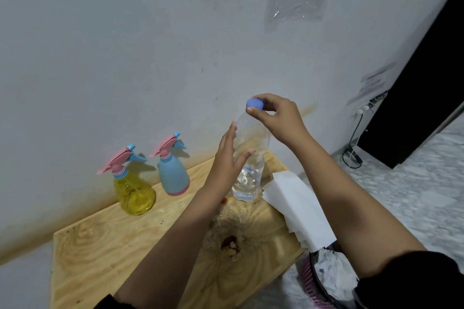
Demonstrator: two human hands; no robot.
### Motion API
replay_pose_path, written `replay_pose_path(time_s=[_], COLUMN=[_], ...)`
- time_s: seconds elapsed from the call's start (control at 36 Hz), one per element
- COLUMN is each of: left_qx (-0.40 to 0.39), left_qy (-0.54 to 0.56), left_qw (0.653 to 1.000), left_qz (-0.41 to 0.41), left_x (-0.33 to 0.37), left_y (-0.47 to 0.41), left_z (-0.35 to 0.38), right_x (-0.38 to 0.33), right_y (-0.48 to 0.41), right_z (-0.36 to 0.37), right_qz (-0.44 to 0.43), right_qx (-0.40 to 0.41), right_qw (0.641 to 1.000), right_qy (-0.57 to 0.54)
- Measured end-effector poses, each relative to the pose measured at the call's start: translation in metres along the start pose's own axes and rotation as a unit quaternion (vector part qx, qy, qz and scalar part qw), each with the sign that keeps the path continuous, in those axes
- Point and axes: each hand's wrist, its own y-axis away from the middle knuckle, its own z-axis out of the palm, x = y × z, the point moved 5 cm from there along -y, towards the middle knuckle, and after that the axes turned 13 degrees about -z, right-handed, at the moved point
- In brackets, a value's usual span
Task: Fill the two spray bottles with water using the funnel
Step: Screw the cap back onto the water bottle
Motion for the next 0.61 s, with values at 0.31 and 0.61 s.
replay_pose_path(time_s=[0.31, 0.61], left_qx=[-0.017, -0.127], left_qy=[-0.016, -0.314], left_qw=[1.000, 0.939], left_qz=[0.013, -0.055], left_x=[0.001, -0.082], left_y=[0.002, 0.010], left_z=[-0.002, -0.016], right_x=[0.010, 0.048], right_y=[0.010, 0.053], right_z=[0.008, 0.030], right_qz=[-0.022, 0.002], right_qx=[0.098, 0.034], right_qw=[0.995, 0.998], right_qy=[0.022, -0.044])
